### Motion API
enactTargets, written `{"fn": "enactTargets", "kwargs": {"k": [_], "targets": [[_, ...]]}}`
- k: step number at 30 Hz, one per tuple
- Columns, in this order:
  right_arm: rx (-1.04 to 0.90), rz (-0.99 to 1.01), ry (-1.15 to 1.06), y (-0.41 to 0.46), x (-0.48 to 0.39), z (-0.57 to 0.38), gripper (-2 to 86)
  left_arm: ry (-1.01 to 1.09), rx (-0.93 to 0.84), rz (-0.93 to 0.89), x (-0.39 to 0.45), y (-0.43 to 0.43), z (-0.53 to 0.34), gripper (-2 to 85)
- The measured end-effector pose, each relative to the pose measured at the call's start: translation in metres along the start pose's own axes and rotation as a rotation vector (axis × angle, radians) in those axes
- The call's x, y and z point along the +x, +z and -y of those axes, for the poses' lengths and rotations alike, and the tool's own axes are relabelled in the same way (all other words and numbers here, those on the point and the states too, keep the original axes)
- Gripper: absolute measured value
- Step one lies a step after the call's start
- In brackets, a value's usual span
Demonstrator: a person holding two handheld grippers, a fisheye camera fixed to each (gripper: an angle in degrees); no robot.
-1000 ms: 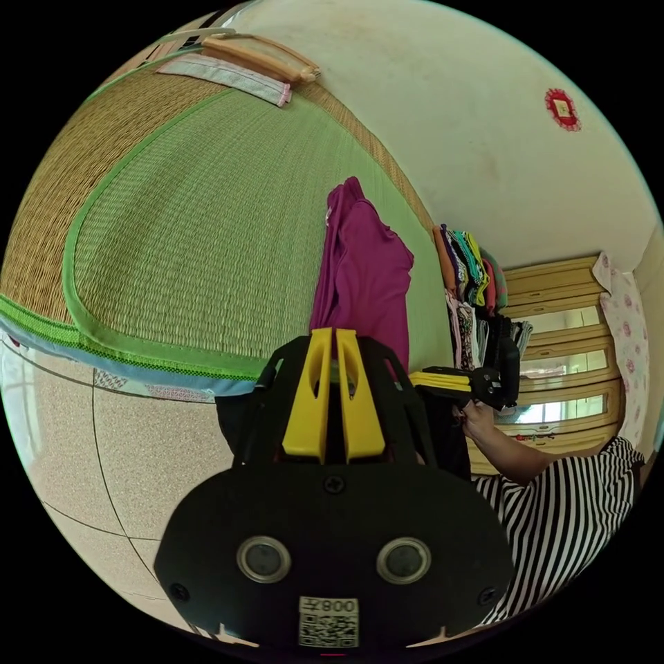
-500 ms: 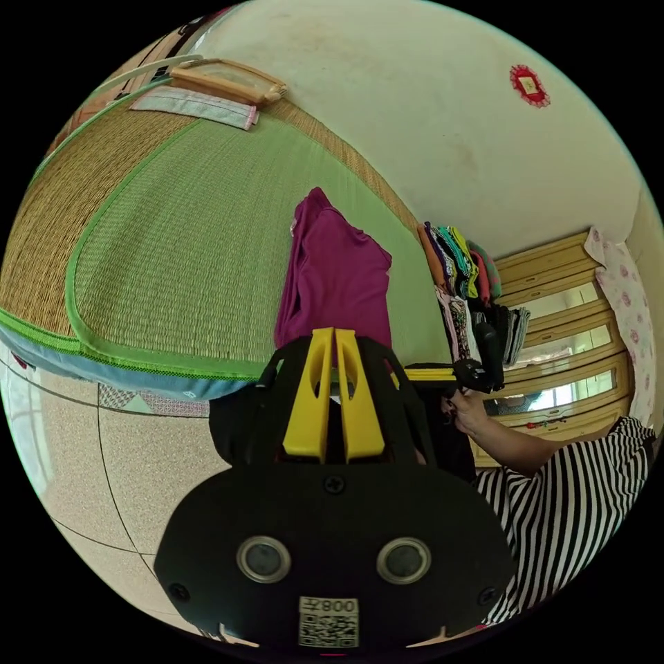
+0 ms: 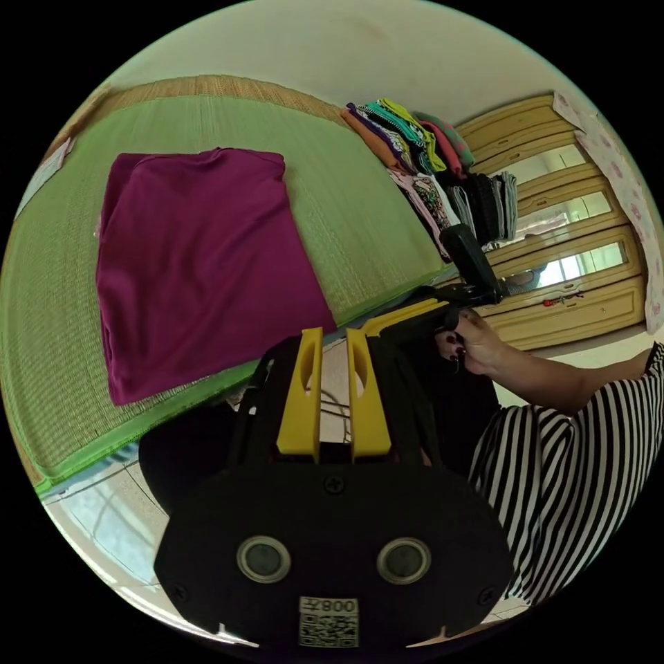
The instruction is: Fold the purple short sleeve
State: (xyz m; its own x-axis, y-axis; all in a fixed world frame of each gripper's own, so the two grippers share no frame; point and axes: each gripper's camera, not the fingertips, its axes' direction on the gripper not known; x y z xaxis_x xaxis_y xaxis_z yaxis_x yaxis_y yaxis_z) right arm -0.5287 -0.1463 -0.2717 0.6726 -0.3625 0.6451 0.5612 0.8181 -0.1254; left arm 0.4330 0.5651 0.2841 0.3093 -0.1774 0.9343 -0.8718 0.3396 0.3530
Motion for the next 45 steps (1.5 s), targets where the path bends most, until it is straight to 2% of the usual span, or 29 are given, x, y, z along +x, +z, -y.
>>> {"fn": "enactTargets", "kwargs": {"k": [10,15,32,41,45], "targets": [[0.055,0.170,0.105,-0.017,0.070,-0.015,7.1,0.225,-0.256,0.278,0.101,0.064,0.057,5.6],[0.064,0.235,0.148,-0.016,0.099,-0.020,7.4,0.276,-0.268,0.388,0.128,0.074,0.064,2.2],[0.100,0.402,0.218,-0.002,0.140,-0.016,8.7,0.247,-0.163,0.328,0.133,0.069,0.048,0.5],[0.090,0.435,0.225,0.017,0.146,-0.013,4.2,0.237,-0.141,0.320,0.093,0.077,0.019,0.5],[0.087,0.427,0.205,0.017,0.141,-0.014,2.7,0.166,-0.096,0.243,0.054,0.071,-0.002,0.4]]}}
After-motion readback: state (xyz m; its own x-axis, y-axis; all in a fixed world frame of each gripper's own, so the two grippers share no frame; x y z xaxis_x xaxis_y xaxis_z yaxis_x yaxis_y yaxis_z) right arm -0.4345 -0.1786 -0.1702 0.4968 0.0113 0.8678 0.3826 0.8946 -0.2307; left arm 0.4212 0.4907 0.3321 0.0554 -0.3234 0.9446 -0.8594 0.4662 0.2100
